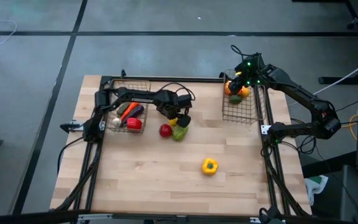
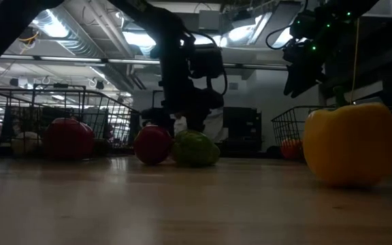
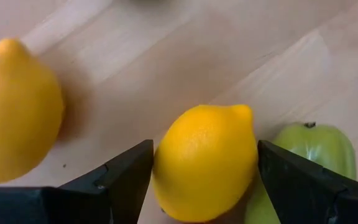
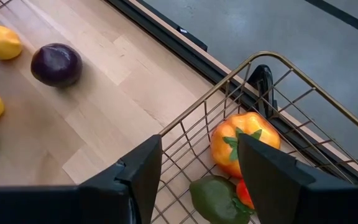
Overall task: Sort produce into baskets
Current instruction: Put the bottom lemon into the right gold wire basket
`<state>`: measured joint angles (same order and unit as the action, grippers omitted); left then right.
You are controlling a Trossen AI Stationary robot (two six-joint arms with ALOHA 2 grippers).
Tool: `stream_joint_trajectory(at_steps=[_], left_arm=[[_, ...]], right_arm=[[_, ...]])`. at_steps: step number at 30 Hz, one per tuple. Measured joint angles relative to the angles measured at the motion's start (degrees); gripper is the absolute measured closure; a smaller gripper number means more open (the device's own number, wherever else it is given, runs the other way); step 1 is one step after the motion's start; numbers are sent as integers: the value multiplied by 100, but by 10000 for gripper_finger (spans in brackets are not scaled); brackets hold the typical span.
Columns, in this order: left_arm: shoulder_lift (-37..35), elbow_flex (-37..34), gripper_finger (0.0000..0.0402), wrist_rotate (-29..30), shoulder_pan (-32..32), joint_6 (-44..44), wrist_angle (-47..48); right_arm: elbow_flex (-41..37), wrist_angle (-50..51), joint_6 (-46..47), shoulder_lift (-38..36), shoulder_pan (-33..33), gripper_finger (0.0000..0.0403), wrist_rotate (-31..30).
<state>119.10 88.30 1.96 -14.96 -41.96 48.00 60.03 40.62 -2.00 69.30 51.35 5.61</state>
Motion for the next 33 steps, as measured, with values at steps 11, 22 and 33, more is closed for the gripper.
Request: stream_joint_trajectory(at_steps=[11,22,33], left_arm=[[113,-1,138,23,74,492,-241],[108,-1,187,31,65,782,-656],[101,857,190,28,-120,1418,-1513]], right_arm=[[0,39,2,-2,2,194,20],[0,52,-610,-483,94,194,744],[4,69,-1040,-1497,81,194,740]])
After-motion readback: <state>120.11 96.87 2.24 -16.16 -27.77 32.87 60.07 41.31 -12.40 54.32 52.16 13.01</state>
